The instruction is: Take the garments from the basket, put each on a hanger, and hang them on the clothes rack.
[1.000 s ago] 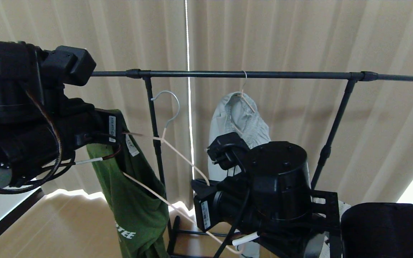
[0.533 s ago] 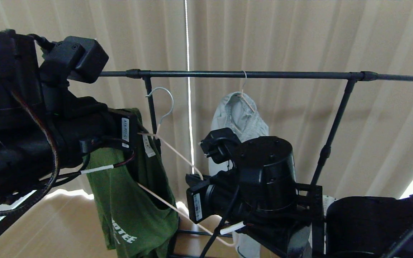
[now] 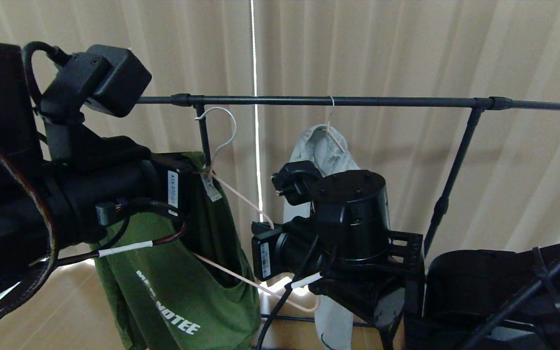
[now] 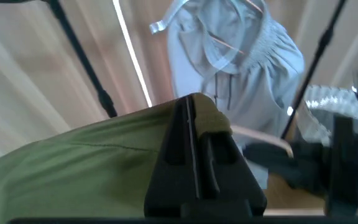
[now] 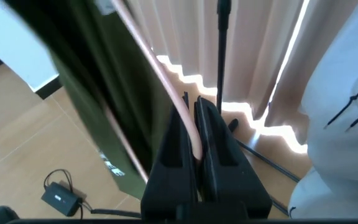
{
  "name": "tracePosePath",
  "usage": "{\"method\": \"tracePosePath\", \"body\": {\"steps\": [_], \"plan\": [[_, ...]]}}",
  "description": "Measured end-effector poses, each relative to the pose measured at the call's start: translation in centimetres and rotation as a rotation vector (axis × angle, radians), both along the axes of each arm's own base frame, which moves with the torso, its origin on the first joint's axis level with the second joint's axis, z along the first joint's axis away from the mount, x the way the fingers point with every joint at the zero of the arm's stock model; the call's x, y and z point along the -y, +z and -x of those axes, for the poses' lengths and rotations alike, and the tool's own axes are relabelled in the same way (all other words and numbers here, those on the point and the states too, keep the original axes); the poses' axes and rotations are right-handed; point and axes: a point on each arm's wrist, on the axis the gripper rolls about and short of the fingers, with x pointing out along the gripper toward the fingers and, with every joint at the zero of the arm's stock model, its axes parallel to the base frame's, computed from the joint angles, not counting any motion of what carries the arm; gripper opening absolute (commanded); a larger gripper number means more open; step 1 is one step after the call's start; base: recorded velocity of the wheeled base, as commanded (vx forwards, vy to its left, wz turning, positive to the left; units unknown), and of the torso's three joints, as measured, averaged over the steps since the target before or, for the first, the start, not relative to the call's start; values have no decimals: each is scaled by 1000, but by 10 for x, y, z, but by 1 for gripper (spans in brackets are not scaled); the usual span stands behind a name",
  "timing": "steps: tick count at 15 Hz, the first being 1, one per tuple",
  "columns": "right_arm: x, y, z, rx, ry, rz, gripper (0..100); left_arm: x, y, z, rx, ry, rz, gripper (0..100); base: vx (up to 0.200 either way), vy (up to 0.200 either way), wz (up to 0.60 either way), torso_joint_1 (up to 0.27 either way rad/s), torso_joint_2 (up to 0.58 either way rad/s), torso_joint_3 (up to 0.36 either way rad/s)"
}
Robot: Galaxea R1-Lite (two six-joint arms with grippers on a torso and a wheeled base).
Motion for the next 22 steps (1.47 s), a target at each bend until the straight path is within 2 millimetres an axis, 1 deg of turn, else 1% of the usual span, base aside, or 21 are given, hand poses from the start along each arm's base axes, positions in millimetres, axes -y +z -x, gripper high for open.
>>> {"method": "tracePosePath", "body": {"steps": [5, 8, 9, 12, 16, 19, 22], "plan": [[10, 7, -11, 14, -44, -17, 0, -6, -17, 5, -36, -2, -46, 0, 0, 0, 0, 0, 0, 0], [15, 16, -12, 29, -55, -36, 0, -8, -22, 8, -51, -22, -51, 0, 0, 0, 0, 0, 0, 0], [16, 18, -11, 34, -56, -40, 0, -8, -22, 9, -51, -34, -50, 100, 0, 0, 0, 0, 0, 0], [21, 24, -9, 44, -62, -48, 0, -10, -20, 12, -42, -47, -45, 100, 0, 0, 0, 0, 0, 0], [36, 31, -14, 65, -93, -41, 0, -17, -13, 21, -9, -126, -43, 100, 0, 0, 0, 0, 0, 0], [55, 31, -14, 77, -114, -9, 0, -33, -14, 26, 40, -115, -120, 100, 0, 0, 0, 0, 0, 0], [80, 35, -11, 103, -119, 28, 0, -49, -12, 24, 104, -117, -227, 100, 0, 0, 0, 0, 0, 0]]}}
